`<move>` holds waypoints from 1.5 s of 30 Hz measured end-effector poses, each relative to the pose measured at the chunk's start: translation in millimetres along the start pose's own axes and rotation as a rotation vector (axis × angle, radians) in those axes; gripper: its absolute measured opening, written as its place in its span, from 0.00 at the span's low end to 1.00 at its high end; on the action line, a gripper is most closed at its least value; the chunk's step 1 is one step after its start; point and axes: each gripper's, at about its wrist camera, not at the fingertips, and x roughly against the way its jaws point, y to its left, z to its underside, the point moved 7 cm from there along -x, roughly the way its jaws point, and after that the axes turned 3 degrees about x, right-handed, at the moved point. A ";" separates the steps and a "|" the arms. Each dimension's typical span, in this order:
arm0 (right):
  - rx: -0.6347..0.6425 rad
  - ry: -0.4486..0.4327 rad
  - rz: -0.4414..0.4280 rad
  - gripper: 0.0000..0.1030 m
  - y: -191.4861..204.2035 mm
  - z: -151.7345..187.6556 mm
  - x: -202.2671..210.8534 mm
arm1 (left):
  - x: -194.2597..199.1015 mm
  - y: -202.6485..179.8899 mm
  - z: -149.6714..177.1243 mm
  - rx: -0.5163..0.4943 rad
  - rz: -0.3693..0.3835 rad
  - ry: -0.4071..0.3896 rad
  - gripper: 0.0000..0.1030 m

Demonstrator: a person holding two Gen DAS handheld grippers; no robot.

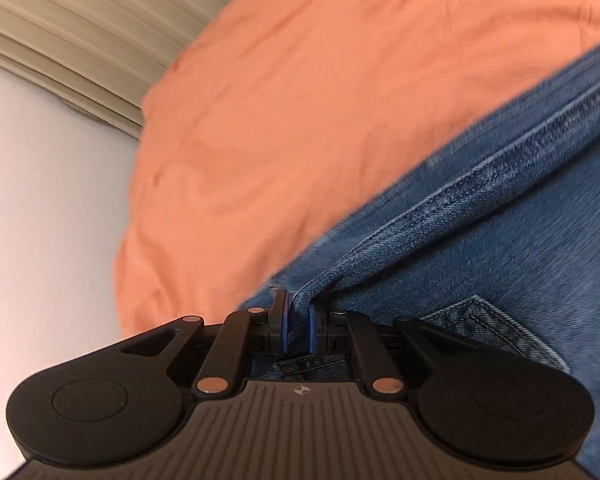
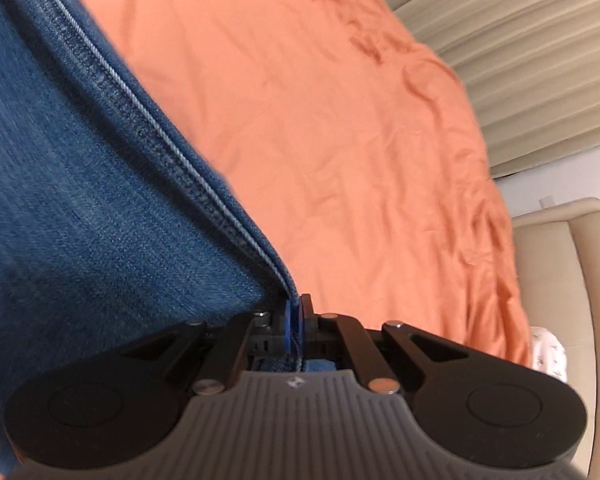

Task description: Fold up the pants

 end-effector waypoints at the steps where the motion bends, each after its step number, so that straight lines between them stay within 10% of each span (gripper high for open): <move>1: 0.006 0.007 -0.007 0.00 4.8 -0.9 -7.8 | -5.8 -2.9 1.7 0.001 0.006 0.004 0.09; 20: -0.122 0.020 0.014 0.00 -0.1 -15.5 -23.7 | -5.3 24.6 -4.1 0.281 0.062 -0.028 0.20; 22: -0.187 0.020 0.008 0.08 -6.7 -16.2 -26.2 | -0.4 32.1 -1.4 0.332 0.087 -0.027 0.33; 23: -0.220 0.017 0.002 0.16 -9.7 -15.6 -24.4 | 0.7 36.4 -4.8 0.358 0.093 -0.033 0.61; 25: -0.276 0.003 0.024 0.54 -20.8 -12.0 -17.1 | 10.9 42.5 -7.7 0.373 0.127 -0.058 0.82; 32: -0.560 -0.027 -0.084 0.59 -75.1 34.8 29.3 | 69.8 62.6 -2.3 0.377 0.182 -0.117 0.82; 40: -1.044 0.019 -0.211 0.37 -107.2 157.9 59.7 | 91.0 51.5 55.3 0.370 0.185 -0.049 0.70; 45: -0.942 -0.017 -0.220 0.44 -75.3 176.7 62.7 | 85.5 46.6 80.8 0.406 0.161 0.011 0.69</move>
